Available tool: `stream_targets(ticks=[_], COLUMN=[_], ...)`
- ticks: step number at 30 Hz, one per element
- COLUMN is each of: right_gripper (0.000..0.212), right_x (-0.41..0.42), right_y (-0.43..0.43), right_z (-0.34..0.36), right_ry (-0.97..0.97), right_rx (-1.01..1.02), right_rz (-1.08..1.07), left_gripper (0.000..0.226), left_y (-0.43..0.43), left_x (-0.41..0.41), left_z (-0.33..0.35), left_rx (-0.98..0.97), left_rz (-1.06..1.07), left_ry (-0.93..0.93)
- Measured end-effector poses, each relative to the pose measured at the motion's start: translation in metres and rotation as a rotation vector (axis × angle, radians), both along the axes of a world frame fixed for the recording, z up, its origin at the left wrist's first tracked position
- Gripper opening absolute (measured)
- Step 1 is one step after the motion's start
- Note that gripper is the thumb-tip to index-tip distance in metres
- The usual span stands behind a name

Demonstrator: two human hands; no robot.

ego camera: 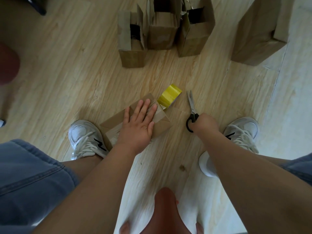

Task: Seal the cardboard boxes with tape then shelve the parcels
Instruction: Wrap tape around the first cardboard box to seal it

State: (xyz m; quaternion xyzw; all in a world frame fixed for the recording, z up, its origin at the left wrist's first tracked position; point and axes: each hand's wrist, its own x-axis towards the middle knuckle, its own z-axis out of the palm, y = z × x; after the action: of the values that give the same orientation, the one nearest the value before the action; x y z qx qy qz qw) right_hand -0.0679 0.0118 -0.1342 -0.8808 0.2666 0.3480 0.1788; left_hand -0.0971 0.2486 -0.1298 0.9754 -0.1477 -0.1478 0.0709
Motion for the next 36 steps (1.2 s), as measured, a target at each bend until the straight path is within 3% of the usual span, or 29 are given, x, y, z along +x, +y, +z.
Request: stream_targets(ticks=[3,6,9,12,13,16,18,23,36], right_gripper=[0.039,0.016,0.032,0.077,0.082,0.058,0.052,0.059,0.062], right_x=[0.005,0.006,-0.001,-0.008,-0.009,-0.012,-0.013,-0.014,-0.002], right_y=[0.000,-0.008,-0.015,-0.018,-0.019,-0.020,-0.022,-0.015,0.022], right_z=[0.013,0.027,0.040,0.057,0.063,0.076,0.079,0.075,0.053], right_ry=[0.046,0.035,0.001,0.022,0.054,0.192,0.277,0.408,0.258], right_rx=[0.148,0.367,0.485,0.650,0.700,0.816,0.783,0.673,0.698], right_rz=[-0.149,-0.337,-0.268,-0.193,-0.166,-0.085,0.005,0.085,0.160], left_gripper=[0.058,0.057,0.057,0.059,0.060,0.062,0.063,0.063,0.063], left_y=[-0.003,-0.010,-0.018,-0.019,-0.019,-0.018,-0.017,-0.017,-0.017], left_x=[0.000,0.002,0.003,0.001,0.000,-0.002,-0.003,-0.001,-0.003], left_z=[0.008,0.020,0.028,0.033,0.035,0.039,0.041,0.040,0.035], left_rx=[0.005,0.029,0.054,0.048,0.048,0.049,0.040,0.016,-0.014], left_rz=[0.011,0.027,0.038,0.076,0.086,0.103,0.107,0.117,0.132], left_ry=[0.009,0.036,0.081,0.133,0.145,0.167,0.181,0.220,0.206])
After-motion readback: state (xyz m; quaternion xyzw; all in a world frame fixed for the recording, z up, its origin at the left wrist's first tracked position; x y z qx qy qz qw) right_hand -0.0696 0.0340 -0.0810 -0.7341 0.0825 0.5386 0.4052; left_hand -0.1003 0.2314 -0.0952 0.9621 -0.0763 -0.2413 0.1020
